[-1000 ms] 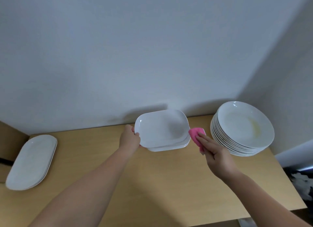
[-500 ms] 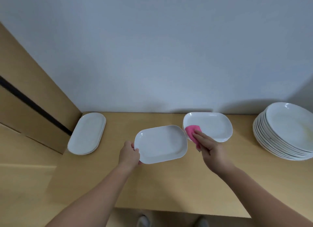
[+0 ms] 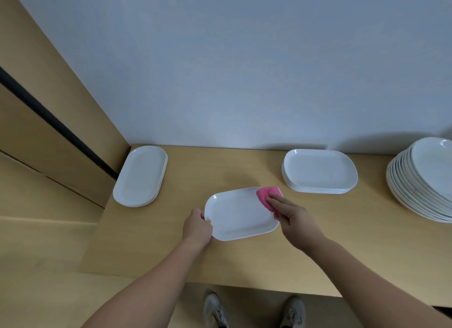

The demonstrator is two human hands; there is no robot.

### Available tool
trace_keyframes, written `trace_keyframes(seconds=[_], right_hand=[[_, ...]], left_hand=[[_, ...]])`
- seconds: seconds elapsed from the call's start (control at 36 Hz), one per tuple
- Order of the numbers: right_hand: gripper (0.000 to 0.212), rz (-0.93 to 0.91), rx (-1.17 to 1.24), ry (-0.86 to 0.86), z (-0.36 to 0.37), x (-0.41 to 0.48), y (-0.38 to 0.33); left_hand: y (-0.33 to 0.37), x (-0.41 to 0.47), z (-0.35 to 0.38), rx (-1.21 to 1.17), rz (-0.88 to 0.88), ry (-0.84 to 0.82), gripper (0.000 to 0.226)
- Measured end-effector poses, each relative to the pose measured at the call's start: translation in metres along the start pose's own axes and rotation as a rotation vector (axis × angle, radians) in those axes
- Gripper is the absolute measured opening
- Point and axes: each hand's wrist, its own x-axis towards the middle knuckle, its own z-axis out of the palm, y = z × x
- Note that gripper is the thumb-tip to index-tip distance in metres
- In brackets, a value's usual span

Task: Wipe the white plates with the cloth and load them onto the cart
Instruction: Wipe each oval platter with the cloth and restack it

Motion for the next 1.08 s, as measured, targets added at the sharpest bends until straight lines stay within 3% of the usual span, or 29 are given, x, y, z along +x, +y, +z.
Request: trace_keyframes(seconds=[0.25,0.47,0.67,0.81,0.92,0.97,1.08], right_hand=[[0.05,-0.054,-0.261,-0.142,0.022,0.027,-0.002],[0.059,0.088,-0.579,-0.282,0.068,0.049,-0.005],[0.064,0.085,-0.577,-0.256,0.099,0.055,-0.016],[0.071,-0.022,-0.58,-0.356,0.112,0.052,-0.028],[0.07,-0.177,-0.553,-0.459,0.121,0.048,-0.035],[0.07,-0.222,-0.527,-0.485,0.122,0.045,-0.035],[0.067,-0.294,-0.513,-0.535,0.114,0.044,-0.029]], left_hand=[[0.0,-0.001,-0.001,0.011,-0.005,-0.091,0.017],[0.002,0.0,-0.003,-0.092,0.004,-0.164,0.027],[0.002,-0.001,-0.005,-0.196,-0.053,-0.15,0.03],[0.001,-0.003,-0.006,-0.268,-0.083,-0.155,0.034],[0.005,-0.004,-0.007,-0.317,-0.117,-0.186,0.024],[0.007,-0.004,-0.007,-0.343,-0.137,-0.213,0.035],[0.01,-0.004,-0.007,-0.361,-0.152,-0.191,0.016]])
